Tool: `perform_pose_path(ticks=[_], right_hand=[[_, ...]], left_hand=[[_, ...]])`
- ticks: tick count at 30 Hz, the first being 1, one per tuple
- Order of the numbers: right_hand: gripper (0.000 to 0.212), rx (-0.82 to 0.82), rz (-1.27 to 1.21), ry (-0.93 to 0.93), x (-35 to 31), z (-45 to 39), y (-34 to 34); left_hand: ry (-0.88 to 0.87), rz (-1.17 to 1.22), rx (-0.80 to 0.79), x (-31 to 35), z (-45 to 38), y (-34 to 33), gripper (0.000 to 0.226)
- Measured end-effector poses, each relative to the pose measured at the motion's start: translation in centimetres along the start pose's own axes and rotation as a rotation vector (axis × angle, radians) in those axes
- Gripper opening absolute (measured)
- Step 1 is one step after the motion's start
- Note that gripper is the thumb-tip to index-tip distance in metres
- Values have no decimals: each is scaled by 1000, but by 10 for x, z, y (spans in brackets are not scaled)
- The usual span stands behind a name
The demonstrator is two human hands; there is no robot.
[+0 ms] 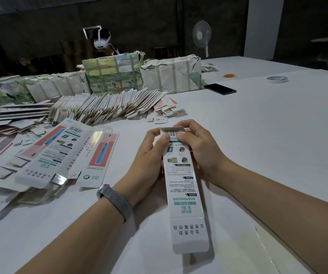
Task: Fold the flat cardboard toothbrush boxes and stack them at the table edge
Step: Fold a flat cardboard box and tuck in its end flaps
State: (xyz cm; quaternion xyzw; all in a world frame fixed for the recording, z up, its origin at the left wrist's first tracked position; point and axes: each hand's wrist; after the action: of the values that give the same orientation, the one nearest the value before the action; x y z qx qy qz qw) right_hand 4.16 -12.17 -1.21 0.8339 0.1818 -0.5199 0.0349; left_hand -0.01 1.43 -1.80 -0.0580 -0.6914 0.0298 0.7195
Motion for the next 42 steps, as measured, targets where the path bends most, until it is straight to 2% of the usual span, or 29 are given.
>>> perform_pose_path(ticks=[5,9,16,23,32,37,42], right_hand=[[18,-11,-38,-1,0,0,-1],[20,46,-98,-18,0,-1,2],[29,63,-13,-41,4,-3,3],[20,56,18,-75,0,-3,3],[21,60,45,-76,-2,-3,5],[19,34,43,-77,-3,-2,5],[18,50,86,-71,-5,-2,6]], left_hand=[[2,-24,-16,2,2,-1,22],[-14,-64,-31,1,3,-5,24],[-16,-182,-38,2,6,-4,18],[-7,-187,-51,0,6,-3,17],[-5,-243,-69,-1,5,-1,11],[-5,-231,-82,-1,5,-1,16],[52,-232,-86,-1,5,-1,38]])
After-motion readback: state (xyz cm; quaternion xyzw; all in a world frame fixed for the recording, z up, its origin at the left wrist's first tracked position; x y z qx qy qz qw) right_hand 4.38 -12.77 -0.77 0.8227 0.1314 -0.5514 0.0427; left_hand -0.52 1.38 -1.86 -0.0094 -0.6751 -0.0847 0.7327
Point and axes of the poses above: each hand's wrist, its own z-axis away from the middle knuckle, its own y-axis out of the back of the hand, x = y × z, and after that the axes turned 13 degrees about y, right-handed
